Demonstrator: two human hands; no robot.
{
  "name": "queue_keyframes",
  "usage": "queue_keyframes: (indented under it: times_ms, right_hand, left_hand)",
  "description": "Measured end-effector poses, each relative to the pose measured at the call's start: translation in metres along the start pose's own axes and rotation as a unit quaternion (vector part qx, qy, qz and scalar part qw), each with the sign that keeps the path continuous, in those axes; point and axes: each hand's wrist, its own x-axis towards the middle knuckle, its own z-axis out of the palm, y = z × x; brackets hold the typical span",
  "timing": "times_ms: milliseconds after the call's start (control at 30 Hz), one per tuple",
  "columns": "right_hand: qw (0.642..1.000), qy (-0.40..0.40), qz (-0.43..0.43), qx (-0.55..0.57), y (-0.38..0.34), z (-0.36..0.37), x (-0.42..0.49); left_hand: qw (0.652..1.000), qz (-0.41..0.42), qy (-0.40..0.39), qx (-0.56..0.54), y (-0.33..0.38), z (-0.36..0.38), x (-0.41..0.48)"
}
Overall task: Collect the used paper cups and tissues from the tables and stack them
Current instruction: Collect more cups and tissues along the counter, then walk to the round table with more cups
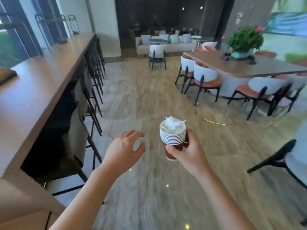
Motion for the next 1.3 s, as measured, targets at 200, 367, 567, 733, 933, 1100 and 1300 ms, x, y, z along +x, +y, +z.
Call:
queue_keyframes:
  times_ms: [200, 367, 567, 733, 933, 1100, 1300]
  right_hand:
    - [0.992, 0.123, 0.037, -0.001, 0.024, -0.106, 0.004]
    - [0.970, 0.231, 0.076, -0.017, 0.048, -0.167, 0.017]
    - [0.927, 0.347, 0.127, -0.065, 0.064, -0.221, 0.028]
    - [0.866, 0.462, 0.166, -0.099, 0.068, -0.271, -0.006]
    - [0.789, 0.578, 0.194, -0.075, 0.080, -0.324, -0.067]
    - [0.763, 0.616, 0.187, -0.056, 0.093, -0.387, -0.102]
    - [0.760, 0.628, 0.163, -0.041, 0.105, -0.471, -0.120]
  left_hand:
    - [0.991, 0.090, -0.053, -0.081, 0.087, 0.062, 0.065]
    - [0.973, 0.168, -0.089, -0.134, 0.139, 0.115, 0.133]
    - [0.926, 0.252, -0.162, -0.230, 0.202, 0.191, 0.200]
    - [0.864, 0.340, -0.248, -0.277, 0.281, 0.247, 0.212]
    - [0.794, 0.435, -0.300, -0.299, 0.385, 0.284, 0.188]
    - [0.754, 0.487, -0.320, -0.304, 0.471, 0.312, 0.175]
    - [0.755, 0.492, -0.314, -0.299, 0.561, 0.329, 0.169]
